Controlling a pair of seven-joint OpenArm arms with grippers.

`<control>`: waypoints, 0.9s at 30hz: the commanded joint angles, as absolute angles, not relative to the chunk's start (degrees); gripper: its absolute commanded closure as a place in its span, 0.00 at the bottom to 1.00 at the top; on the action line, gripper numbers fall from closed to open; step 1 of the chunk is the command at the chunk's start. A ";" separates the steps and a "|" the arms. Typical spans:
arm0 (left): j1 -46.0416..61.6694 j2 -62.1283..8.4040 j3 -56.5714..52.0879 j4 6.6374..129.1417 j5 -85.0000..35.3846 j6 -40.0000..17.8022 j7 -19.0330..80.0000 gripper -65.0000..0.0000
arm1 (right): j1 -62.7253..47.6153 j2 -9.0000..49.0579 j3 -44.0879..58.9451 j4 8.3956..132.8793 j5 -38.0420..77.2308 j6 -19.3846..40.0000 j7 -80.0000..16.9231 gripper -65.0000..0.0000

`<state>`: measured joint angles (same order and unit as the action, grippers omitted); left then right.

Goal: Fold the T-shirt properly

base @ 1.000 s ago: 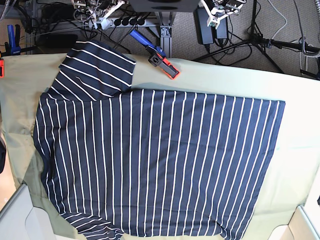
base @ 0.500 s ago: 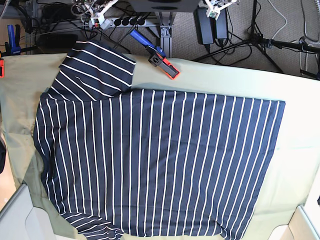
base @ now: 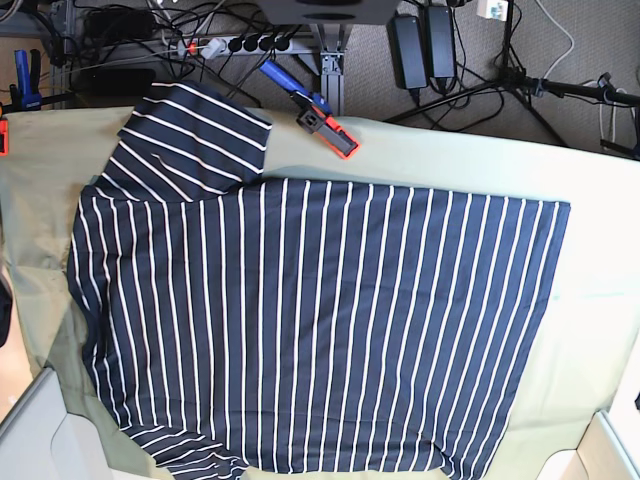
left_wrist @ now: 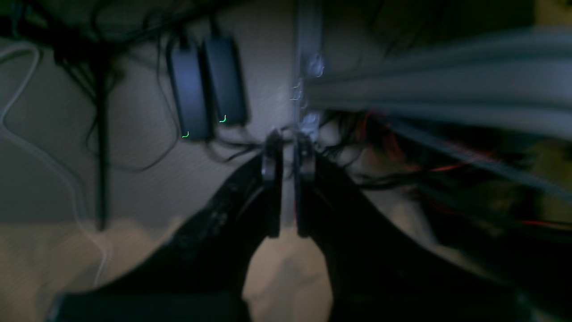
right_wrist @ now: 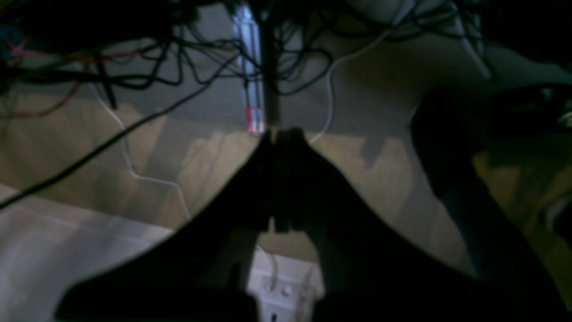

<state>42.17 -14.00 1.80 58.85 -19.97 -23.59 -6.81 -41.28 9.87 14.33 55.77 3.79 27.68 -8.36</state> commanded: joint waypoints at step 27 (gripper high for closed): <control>61.45 -15.46 -30.83 113.01 -48.90 -40.00 20.34 0.93 | -53.82 16.36 37.39 112.84 47.72 28.14 -26.87 0.70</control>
<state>60.49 -15.14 -30.44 112.14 -48.03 -38.70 21.39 -53.36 15.99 36.86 112.20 46.94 27.49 -27.83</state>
